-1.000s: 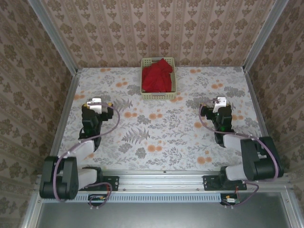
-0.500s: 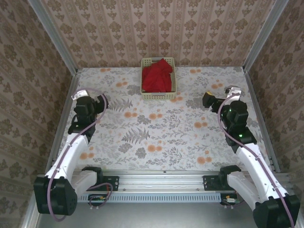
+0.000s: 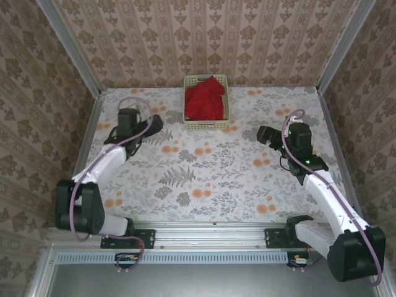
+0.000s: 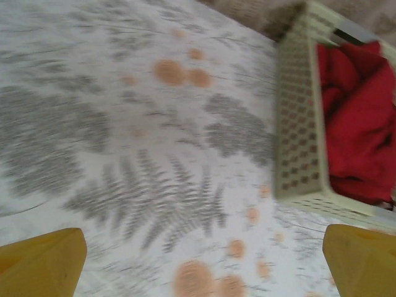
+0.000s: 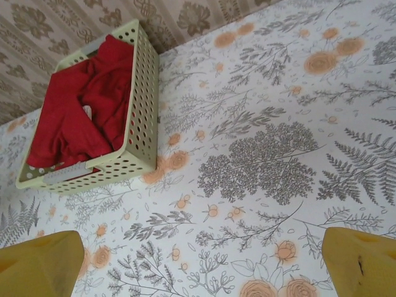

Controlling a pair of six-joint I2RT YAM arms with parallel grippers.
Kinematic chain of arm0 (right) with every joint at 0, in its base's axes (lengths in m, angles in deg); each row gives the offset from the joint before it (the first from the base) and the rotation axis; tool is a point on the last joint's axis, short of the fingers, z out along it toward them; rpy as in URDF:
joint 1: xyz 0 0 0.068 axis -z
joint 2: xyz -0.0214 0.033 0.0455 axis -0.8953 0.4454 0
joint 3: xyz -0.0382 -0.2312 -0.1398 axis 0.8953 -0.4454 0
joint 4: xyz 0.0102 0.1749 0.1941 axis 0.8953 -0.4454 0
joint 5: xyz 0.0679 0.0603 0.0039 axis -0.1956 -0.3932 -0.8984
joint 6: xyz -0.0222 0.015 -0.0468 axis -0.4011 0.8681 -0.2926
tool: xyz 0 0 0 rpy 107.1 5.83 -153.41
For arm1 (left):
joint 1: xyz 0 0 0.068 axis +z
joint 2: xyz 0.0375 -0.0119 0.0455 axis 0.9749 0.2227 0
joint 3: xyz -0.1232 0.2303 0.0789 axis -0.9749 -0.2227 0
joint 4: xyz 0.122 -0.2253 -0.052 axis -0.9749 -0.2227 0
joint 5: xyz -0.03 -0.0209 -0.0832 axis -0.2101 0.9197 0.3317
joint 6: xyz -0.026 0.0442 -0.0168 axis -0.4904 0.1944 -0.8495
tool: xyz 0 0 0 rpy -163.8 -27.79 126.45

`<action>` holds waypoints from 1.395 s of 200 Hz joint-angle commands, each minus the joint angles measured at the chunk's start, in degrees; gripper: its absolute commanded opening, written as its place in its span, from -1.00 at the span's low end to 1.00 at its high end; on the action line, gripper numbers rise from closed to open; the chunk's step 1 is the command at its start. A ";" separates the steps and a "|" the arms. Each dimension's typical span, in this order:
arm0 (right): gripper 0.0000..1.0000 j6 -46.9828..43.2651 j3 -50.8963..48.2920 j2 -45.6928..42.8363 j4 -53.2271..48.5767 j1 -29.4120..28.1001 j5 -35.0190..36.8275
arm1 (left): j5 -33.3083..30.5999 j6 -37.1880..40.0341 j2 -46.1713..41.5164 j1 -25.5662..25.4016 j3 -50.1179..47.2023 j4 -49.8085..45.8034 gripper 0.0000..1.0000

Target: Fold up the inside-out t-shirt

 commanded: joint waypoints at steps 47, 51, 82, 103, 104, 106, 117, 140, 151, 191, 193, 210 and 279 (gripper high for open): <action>1.00 -0.65 3.23 2.50 -5.93 -7.51 7.54 | -5.55 7.24 25.61 -14.43 31.79 -10.96 1.00; 1.00 -0.59 3.22 2.42 -6.18 -7.70 7.70 | -6.22 7.53 27.15 -14.91 33.79 -11.85 1.00; 1.00 -0.58 2.48 1.68 -7.30 -8.82 8.29 | -9.74 9.23 38.05 -17.64 47.86 -18.25 1.00; 1.00 -0.45 1.69 0.94 -7.65 -9.02 8.25 | -12.78 10.59 45.13 -19.19 57.53 -22.89 1.00; 1.00 -0.47 1.66 0.88 -7.70 -9.02 8.25 | -12.95 10.69 45.44 -19.25 57.82 -23.15 0.99; 1.00 -0.48 1.58 0.84 -7.78 -9.04 8.11 | -13.40 10.79 46.18 -19.36 58.85 -23.67 0.99; 1.00 -0.40 1.23 0.49 -7.83 -9.16 7.73 | -15.61 11.11 49.79 -19.81 64.43 -27.23 1.00; 1.00 -0.21 0.32 -0.45 -7.90 -9.33 7.46 | -21.58 10.14 57.83 -20.35 75.59 -34.46 1.00; 1.00 -0.09 -0.07 -0.95 -7.92 -9.28 7.43 | -22.60 9.58 61.23 -20.36 80.32 -36.72 1.00; 1.00 0.21 -0.79 -2.57 -8.77 -9.28 6.97 | -20.71 7.51 71.83 -20.28 94.35 -42.13 0.96; 1.00 0.22 -0.88 -2.70 -8.79 -9.28 6.98 | -20.51 7.36 72.18 -20.23 94.64 -42.17 0.94; 1.00 0.41 -1.24 -3.70 -9.28 -9.29 7.19 | -17.93 5.98 73.39 -19.85 95.21 -41.92 0.74; 1.00 1.03 -1.62 -7.12 -11.56 -9.31 7.36 | -14.80 1.50 74.45 -18.00 95.21 -44.88 -0.23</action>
